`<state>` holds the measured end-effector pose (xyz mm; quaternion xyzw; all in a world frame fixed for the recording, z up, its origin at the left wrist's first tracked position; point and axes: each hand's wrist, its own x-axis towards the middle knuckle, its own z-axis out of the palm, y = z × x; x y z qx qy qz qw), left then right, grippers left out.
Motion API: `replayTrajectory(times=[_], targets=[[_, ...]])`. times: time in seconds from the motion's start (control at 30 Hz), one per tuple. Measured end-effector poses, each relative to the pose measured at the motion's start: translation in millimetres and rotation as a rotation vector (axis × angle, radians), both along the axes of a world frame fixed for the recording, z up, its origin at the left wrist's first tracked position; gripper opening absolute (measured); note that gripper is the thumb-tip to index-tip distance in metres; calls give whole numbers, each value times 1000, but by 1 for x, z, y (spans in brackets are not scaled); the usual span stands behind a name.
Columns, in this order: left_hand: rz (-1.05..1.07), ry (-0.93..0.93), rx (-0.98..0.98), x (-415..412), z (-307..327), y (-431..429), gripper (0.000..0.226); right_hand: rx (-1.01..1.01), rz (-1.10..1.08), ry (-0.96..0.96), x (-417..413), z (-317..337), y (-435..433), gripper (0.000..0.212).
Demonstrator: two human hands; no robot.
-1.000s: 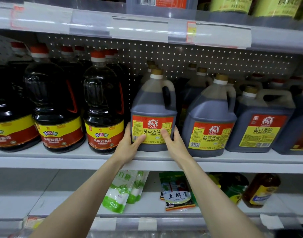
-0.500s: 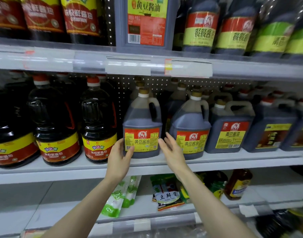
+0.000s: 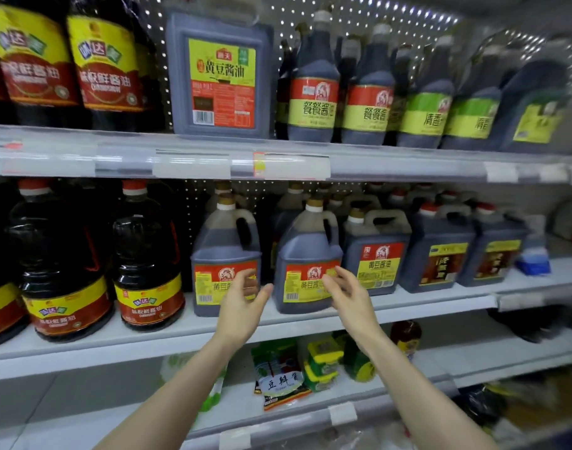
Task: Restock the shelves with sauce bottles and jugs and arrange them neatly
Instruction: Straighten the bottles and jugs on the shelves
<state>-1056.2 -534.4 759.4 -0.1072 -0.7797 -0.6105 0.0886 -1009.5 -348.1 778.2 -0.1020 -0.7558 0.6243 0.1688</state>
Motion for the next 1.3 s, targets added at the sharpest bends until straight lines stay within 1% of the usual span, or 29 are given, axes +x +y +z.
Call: replayTrajectory(times=[0.1,0.17,0.3,0.4,0.5,0.63,0.67,0.77,0.8,1.07,1.3], targets=[[-13,-15,10,-2,-5,20,45,11,-3,7,-1,-3,17,54],[-21,-44,24,-5,-13,31,50,25,8,0,-4,-7,27,56],[-28,-106,62,-13,-23,55,66,37,81,-29,-19,-15,49,65],[-10,-104,71,-24,-30,73,77,43,156,-45,-35,-20,64,71],[7,-105,82,-32,-40,87,85,38,218,-43,-51,-31,78,72],[10,-99,81,-42,-54,90,108,68,306,-32,-69,-44,84,66],[3,-98,80,-44,-55,90,108,64,318,-27,-73,-47,84,64],[-14,-87,99,-48,-57,91,88,50,338,-35,-84,-53,87,64],[-15,-89,99,-51,-58,91,85,51,345,-40,-87,-54,87,65],[-13,-37,78,-65,-71,88,76,50,320,-14,-97,-68,84,60],[-48,-19,63,-73,-75,87,74,56,302,6,-101,-70,81,59]])
